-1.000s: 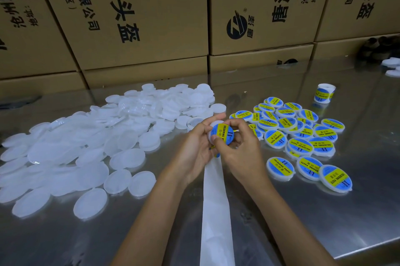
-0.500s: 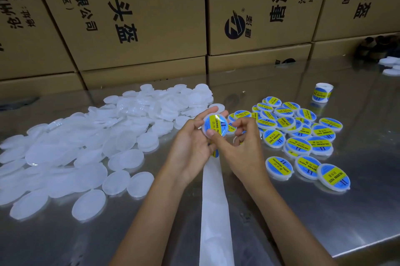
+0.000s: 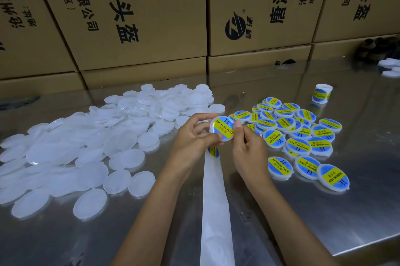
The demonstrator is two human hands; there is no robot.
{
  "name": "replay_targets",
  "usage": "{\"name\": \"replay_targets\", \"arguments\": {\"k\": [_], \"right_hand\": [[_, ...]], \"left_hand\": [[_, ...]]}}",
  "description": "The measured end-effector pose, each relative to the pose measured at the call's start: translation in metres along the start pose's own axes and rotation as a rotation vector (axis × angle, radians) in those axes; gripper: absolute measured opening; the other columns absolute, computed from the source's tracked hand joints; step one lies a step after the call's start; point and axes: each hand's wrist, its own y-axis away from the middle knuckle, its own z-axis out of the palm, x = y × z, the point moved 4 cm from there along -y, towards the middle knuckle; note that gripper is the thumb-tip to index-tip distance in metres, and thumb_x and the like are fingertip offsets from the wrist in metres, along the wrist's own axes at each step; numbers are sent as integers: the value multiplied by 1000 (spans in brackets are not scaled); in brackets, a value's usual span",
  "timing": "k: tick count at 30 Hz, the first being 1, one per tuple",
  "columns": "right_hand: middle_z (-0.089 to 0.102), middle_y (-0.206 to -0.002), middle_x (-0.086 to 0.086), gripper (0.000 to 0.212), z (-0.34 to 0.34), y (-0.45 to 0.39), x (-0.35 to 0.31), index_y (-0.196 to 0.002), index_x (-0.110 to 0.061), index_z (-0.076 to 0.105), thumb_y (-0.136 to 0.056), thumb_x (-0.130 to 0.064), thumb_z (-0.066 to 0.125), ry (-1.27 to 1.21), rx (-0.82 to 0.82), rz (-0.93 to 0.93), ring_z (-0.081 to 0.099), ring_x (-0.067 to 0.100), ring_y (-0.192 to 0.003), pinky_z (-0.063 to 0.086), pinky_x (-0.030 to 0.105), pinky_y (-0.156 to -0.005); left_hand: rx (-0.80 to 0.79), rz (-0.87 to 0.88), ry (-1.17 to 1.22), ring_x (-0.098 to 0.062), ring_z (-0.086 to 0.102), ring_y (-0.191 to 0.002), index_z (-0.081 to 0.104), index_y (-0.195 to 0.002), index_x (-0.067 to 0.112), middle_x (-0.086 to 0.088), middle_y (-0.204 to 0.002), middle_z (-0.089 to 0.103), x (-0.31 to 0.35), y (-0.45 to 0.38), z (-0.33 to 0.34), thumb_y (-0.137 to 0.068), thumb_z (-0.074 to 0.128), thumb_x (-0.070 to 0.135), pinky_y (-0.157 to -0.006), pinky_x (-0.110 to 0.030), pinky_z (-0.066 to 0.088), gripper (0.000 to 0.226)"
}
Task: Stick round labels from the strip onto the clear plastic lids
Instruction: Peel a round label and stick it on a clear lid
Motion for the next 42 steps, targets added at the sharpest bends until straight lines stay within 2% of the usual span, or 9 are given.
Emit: {"name": "replay_targets", "arguments": {"k": [7, 10, 13, 21, 24, 28, 31, 37, 42], "right_hand": [[48, -58, -15, 36, 6, 2, -4, -69, -33, 47, -93, -60, 50, -21, -137, -52, 43, 7, -56, 34, 29, -57], [52, -66, -2, 50, 12, 5, -4, -80, -22, 51, -84, -72, 56, -25, -204, -62, 46, 10, -59, 43, 34, -57], [46, -60, -10, 48, 10, 5, -6, -74, -22, 46, -86, -67, 57, -12, -168, -95, 42, 8, -56, 37, 22, -54], [40, -54, -11, 38, 0, 2, -9, -67, -26, 43, -104, -34, 47, 2, -70, -138, 33, 10, -53, 29, 25, -54], [42, -54, -9, 36, -2, 1, -6, -72, -13, 52, -104, -30, 48, 18, -44, -121, 35, 12, -54, 33, 33, -54], [49, -58, -9, 33, -1, 2, -7, -72, -20, 52, -103, -29, 49, -11, -62, -101, 42, 11, -57, 38, 32, -57], [51, -63, 2, 35, 2, 1, -6, -79, -13, 57, -104, -36, 46, -51, -91, -59, 46, 18, -62, 42, 39, -61], [49, -62, -11, 51, 7, 8, -3, -78, -24, 41, -89, -74, 34, 149, -220, -75, 46, 11, -58, 36, 31, -55], [51, -64, -8, 52, 5, 7, -4, -73, -26, 37, -88, -75, 29, 264, -177, -111, 47, 14, -62, 38, 33, -55]], "left_hand": [[154, 7, 64, -30, 76, -73, 65, -100, 10, -13, -80, 75, 0, -1, -7, -82, 77, -6, -64, -29, 61, 27], [219, 10, 63, -24, 75, -69, 66, -96, 10, -16, -82, 76, 0, -2, -10, -84, 74, -4, -60, -28, 60, 20], [240, 6, 76, -25, 75, -67, 66, -93, 8, -15, -80, 76, -2, -2, -11, -86, 76, 3, -59, -28, 60, 13], [108, -27, 17, -28, 76, -72, 61, -97, 10, -13, -82, 77, -1, -2, -10, -90, 74, 11, -60, -28, 60, 14], [-24, -29, -44, -26, 74, -73, 63, -112, 19, -9, -82, 75, -3, -1, -3, -88, 74, 2, -66, -32, 62, 32], [-28, -3, -100, -21, 75, -72, 70, -112, 20, -4, -87, 78, -4, 0, 2, -83, 78, -1, -67, -33, 63, 36], [19, -2, -90, -24, 77, -79, 71, -118, 14, -4, -92, 79, -5, 0, 0, -86, 77, 6, -67, -34, 64, 33], [93, -27, -44, -22, 77, -81, 73, -117, 7, -5, -94, 79, -7, 0, -3, -94, 69, 9, -61, -29, 62, 24], [72, -17, -52, -18, 77, -80, 77, -101, 18, 0, -89, 79, -6, 1, -1, -96, 67, 12, -58, -27, 61, 13]]}}
